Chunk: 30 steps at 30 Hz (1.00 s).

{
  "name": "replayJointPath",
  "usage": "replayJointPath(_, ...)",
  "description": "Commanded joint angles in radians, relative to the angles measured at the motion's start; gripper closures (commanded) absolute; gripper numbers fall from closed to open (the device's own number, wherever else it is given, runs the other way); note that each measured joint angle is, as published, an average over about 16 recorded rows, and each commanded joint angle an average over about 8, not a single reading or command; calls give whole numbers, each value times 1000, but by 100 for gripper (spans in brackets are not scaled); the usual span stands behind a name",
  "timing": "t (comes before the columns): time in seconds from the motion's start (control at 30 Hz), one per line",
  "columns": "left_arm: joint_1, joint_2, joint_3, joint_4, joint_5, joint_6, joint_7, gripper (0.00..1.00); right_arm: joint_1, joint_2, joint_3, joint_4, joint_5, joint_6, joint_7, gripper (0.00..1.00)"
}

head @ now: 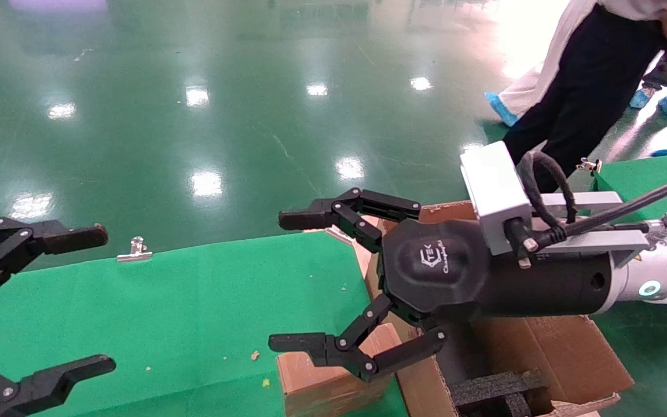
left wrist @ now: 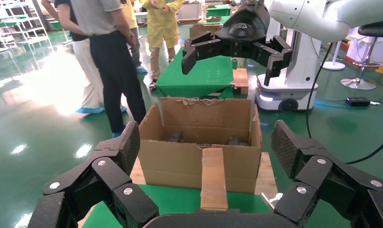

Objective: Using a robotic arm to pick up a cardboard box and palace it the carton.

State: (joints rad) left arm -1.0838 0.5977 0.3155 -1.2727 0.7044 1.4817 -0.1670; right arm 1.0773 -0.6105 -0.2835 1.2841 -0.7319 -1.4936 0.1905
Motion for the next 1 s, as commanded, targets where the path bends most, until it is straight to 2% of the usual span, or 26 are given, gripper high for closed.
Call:
replayJointPath(0.03,0,0,0,0,0,0,0,0,0,0,0,0,0,0,0,0)
replayJointPath(0.37,0,0,0,0,0,0,0,0,0,0,0,0,0,0,0,0)
replayJointPath(0.4,0,0,0,0,0,0,0,3,0,0,0,0,0,0,0,0)
replayJointPath(0.43,0,0,0,0,0,0,0,10,0,0,0,0,0,0,0,0)
replayJointPath(0.63,0,0,0,0,0,0,0,85,0,0,0,0,0,0,0,0)
replayJointPath(0.67,0,0,0,0,0,0,0,95,0,0,0,0,0,0,0,0)
replayJointPath(0.7,0,0,0,0,0,0,0,100,0,0,0,0,0,0,0,0)
replayJointPath(1.0,0,0,0,0,0,0,0,100,16,16,-13,9,-33,-14,8,0)
